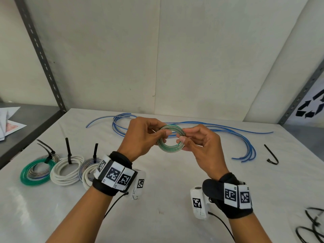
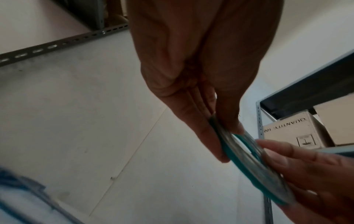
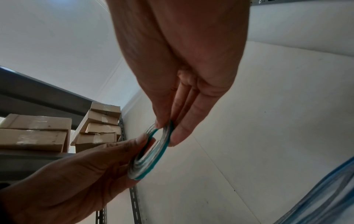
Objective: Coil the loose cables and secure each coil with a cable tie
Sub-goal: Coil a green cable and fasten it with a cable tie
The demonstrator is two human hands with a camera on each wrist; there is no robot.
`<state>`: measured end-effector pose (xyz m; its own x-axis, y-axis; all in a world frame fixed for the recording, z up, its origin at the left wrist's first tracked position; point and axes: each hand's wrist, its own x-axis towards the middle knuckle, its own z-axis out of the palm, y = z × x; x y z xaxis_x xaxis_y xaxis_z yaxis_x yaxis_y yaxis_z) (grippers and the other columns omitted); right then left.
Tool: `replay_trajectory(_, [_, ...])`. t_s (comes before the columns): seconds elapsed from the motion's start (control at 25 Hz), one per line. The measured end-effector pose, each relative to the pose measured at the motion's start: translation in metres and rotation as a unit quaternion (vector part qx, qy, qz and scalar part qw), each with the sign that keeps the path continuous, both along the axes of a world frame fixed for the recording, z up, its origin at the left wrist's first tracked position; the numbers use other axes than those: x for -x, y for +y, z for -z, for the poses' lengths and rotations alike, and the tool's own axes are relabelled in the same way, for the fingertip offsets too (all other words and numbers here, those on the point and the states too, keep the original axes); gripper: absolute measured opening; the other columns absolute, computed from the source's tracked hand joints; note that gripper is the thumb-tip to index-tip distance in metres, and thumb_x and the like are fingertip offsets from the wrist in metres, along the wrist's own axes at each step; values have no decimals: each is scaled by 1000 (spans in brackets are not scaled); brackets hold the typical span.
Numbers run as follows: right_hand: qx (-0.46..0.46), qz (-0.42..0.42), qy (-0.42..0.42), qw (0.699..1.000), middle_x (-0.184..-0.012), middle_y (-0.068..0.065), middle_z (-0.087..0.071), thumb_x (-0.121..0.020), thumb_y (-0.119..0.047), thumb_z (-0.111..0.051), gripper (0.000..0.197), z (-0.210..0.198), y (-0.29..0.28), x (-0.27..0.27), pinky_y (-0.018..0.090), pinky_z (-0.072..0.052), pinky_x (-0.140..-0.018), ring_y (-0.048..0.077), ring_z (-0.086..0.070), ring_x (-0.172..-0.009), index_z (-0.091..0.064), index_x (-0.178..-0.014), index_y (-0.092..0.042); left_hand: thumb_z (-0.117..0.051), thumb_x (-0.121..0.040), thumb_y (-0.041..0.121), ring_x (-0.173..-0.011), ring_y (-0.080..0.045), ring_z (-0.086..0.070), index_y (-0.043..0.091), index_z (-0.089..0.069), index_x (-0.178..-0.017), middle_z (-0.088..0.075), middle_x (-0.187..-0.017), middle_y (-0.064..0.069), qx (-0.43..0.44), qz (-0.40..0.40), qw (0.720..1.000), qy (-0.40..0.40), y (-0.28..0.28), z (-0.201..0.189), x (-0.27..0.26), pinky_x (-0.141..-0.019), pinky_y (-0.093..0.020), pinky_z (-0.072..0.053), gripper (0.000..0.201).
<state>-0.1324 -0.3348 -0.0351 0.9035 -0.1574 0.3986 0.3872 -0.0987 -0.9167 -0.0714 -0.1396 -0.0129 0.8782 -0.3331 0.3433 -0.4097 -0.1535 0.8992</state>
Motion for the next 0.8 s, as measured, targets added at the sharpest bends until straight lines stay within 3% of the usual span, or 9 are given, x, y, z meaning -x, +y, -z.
replay_trajectory(0.16, [4, 13, -1, 1000, -97, 4, -78, -84, -3, -77, 14, 1, -3, -1, 32, -60, -68, 24, -76, -85, -70, -95, -8, -81, -80, 11, -73, -27, -75, -1, -75, -99, -76, -83, -18, 59, 43, 994, 83, -1, 2, -1, -66, -35, -61, 23])
replay_trajectory(0.32, [-35, 49, -26, 998, -94, 8, -78, -84, -2, -76, 14, 4, -9, -3, 33, -60, -68, 27, -76, -86, -71, -91, -14, -84, -76, 2, -86, -28, -75, 3, -73, -108, -78, -96, -14, 60, 91, 988, 108, -3, 2, 1, -78, -34, -62, 34])
replay_trajectory(0.44, [-49, 49, -30, 997, -95, 11, -77, -83, -4, -77, 14, 4, -11, -4, 34, -60, -68, 28, -76, -87, -71, -93, -11, -81, -78, -1, -85, -27, -74, 1, -73, -109, -77, -98, -17, 92, 77, 985, 126, -6, 5, 1, -75, -33, -62, 32])
replay_trajectory(0.6, [-79, -14, -1, 997, -97, 14, -77, -79, -10, -76, 24, -1, -10, -1, 35, -61, -73, 32, -75, -91, -70, -102, -4, -80, -79, 1, -85, -29, -72, 0, -73, -109, -77, -97, -18, 105, 55, 985, 125, -1, 5, 0, -79, -40, -63, 31])
replay_trajectory(0.8, [-85, -20, -1, 996, -95, 15, -77, -82, 4, -73, 22, -2, -15, 0, 32, -61, -71, 32, -76, -87, -70, -103, 1, -80, -79, 1, -86, -26, -73, 1, -73, -109, -77, -97, -17, 105, 63, 983, 137, -2, 6, -1, -76, -35, -62, 31])
